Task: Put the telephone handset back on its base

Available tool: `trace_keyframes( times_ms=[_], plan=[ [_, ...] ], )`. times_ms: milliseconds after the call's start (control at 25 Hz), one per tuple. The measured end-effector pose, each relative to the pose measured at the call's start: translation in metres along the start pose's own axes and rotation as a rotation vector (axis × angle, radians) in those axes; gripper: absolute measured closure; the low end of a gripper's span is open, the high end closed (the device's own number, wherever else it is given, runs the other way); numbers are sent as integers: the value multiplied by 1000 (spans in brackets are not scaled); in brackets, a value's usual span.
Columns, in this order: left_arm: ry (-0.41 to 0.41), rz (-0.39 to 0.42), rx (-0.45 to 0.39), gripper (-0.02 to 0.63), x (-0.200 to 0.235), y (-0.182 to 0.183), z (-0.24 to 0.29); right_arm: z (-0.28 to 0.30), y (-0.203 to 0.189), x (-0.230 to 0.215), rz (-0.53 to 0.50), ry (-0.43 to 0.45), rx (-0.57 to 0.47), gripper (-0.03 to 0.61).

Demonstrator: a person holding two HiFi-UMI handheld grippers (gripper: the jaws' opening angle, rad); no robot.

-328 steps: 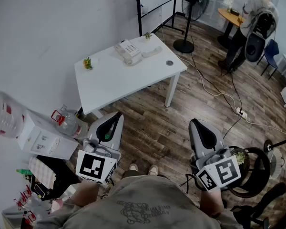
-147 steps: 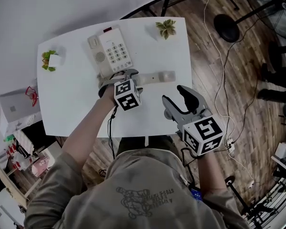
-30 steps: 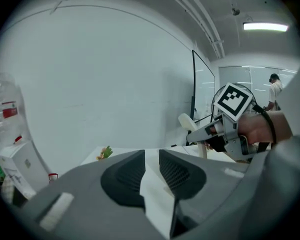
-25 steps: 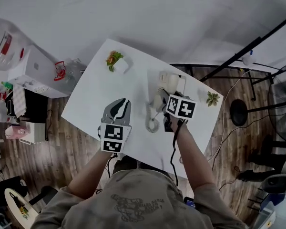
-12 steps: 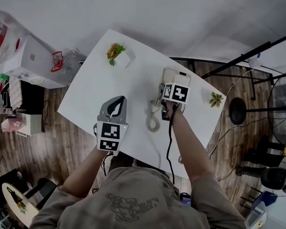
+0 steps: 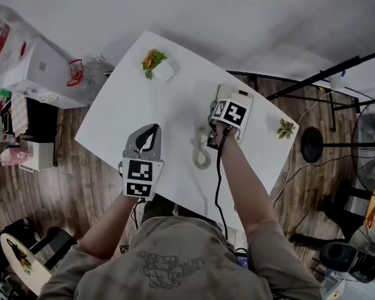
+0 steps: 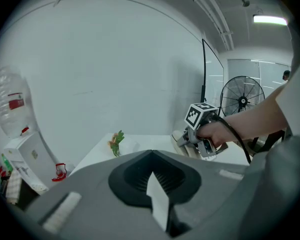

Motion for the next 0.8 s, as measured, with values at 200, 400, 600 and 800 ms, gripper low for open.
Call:
trace_keyframes(
  times_ms=[200,400,600,800],
  plan=[
    [6,3,-1,612,-2,0,-5,-3,-2,3,-9,19,8,292],
    [11,-5,-8,612,-3,2,-12,-30,1,9,-53,84,-20,308],
    [9,13,-110,612,-4,35,-30,-92,11,26,-169,207,-117,389],
    [-27,88,-203,612,-12,85,-52,-175,20,46,-285,359,-276,434]
  ],
)
Point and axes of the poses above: the fingertips, and each gripper's own axes: z forward along the fingers, x to its left, y out of its top, the point moved 3 cm from there along -z, backward along the fingers, and after that the axes turned 11 degrees about z, right-handed, at the moved point
